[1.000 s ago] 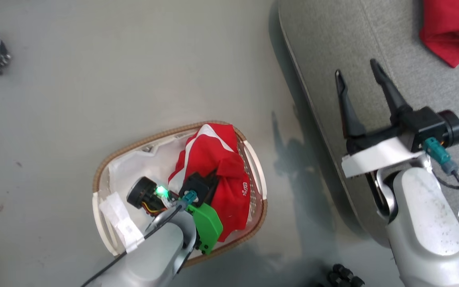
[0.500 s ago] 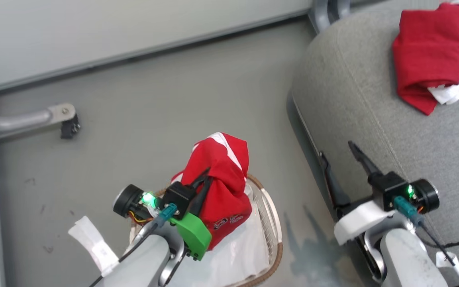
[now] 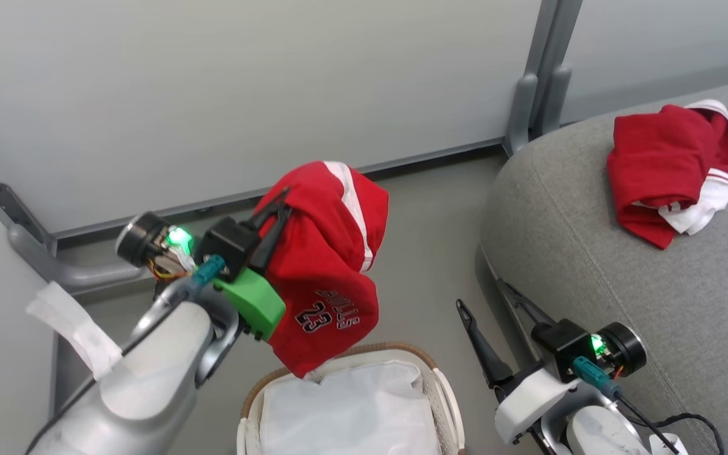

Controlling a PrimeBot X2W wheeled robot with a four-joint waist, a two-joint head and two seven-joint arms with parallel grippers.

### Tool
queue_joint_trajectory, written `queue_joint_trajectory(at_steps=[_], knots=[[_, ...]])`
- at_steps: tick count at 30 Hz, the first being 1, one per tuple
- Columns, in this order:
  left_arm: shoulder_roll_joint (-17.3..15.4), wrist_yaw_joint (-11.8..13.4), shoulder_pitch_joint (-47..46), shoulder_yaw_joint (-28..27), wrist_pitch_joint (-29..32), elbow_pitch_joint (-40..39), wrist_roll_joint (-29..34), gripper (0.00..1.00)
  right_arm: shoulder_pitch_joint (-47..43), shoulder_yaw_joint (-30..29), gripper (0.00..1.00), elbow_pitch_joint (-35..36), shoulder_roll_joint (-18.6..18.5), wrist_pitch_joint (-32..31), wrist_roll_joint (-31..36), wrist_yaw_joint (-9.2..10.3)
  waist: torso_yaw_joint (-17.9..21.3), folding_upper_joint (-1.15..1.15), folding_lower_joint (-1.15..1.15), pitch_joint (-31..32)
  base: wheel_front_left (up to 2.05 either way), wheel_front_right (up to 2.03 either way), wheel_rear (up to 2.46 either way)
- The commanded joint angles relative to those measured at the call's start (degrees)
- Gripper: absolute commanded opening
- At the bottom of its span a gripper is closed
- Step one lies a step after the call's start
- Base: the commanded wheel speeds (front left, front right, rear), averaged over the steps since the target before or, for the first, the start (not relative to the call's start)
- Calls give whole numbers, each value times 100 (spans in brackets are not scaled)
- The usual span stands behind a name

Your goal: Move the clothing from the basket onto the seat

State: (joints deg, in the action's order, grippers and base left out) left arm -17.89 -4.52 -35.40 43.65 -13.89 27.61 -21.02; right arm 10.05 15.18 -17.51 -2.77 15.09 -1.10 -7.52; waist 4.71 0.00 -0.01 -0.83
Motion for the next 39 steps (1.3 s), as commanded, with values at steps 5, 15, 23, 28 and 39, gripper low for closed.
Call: queue_joint_trajectory(at_steps=[5,15,23,28,39], knots=[[-138,-112,-506,8,148,-119,33,0,18,219,100,-47,-21,11,-94,6,-126,0,1,325,0,0,0],[-76,-191,-933,150,328,-282,-57,0,200,672,100,-113,-21,11,-148,6,-210,0,1,511,0,0,0],[187,-235,-1035,421,496,-521,-132,0,705,1183,100,-251,-21,11,-267,6,-368,0,1,560,0,0,0],[305,-264,-1072,630,649,-742,-244,0,1022,1321,100,-471,-21,11,-280,6,-488,0,1,570,0,0,0],[294,-278,-845,772,656,-951,-529,0,1432,1555,0,-807,-21,12,-523,6,-587,0,1,529,0,0,0]])
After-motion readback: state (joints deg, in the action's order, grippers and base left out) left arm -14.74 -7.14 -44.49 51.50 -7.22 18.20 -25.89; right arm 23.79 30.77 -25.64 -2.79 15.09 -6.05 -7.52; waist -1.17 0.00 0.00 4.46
